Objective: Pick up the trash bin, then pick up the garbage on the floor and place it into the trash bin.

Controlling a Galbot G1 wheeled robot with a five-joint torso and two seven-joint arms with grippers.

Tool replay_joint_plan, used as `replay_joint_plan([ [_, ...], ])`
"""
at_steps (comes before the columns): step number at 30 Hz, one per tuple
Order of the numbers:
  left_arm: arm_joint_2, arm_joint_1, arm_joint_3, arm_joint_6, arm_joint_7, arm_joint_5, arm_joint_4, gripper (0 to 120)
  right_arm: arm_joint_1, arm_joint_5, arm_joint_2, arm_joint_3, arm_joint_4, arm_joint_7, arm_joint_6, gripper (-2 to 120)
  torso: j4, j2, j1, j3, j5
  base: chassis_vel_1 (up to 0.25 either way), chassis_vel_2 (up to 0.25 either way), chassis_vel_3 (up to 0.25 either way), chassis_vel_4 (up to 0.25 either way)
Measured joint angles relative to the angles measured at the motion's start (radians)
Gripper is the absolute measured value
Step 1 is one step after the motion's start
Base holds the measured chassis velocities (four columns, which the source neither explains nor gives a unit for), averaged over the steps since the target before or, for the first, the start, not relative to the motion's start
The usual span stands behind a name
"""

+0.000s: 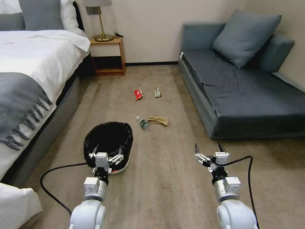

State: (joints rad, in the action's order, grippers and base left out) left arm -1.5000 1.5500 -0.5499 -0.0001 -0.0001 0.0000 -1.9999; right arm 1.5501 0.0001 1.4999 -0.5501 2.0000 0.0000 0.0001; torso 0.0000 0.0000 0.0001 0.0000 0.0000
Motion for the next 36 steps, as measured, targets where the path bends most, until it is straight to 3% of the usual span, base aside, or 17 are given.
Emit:
replay_joint_plan([
  [26,0.004,0.003,-0.009,0.011,-0.002,-0.017,-0.014,98,0.006,0.008,0.0,0.0,0.011,0.0,-0.014,100,0.0,0.0,0.0,0.0,-0.0002,0.0,0.0,0.0,0.0],
  [30,0.036,0.021,-0.08,0.084,-0.039,-0.132,-0.12,96,0.062,0.072,-0.005,-0.001,0.124,0.014,-0.131,100,0.0,0.0,0.0,0.0,-0.0002,0.0,0.0,0.0,0.0],
  [31,0.036,0.021,-0.08,0.084,-0.039,-0.132,-0.12,96,0.062,0.072,-0.005,-0.001,0.124,0.014,-0.131,100,0.0,0.0,0.0,0.0,-0.0002,0.0,0.0,0.0,0.0],
  [35,0.072,0.044,-0.162,0.172,-0.083,-0.267,-0.244,96,0.126,0.147,-0.011,-0.002,0.254,0.032,-0.267,100,0.0,0.0,0.0,0.0,-0.0001,0.0,0.0,0.0,0.0],
  [36,0.072,0.044,-0.162,0.172,-0.083,-0.267,-0.244,96,0.126,0.147,-0.011,-0.002,0.254,0.032,-0.267,100,0.0,0.0,0.0,0.0,-0.0001,0.0,0.0,0.0,0.0],
])
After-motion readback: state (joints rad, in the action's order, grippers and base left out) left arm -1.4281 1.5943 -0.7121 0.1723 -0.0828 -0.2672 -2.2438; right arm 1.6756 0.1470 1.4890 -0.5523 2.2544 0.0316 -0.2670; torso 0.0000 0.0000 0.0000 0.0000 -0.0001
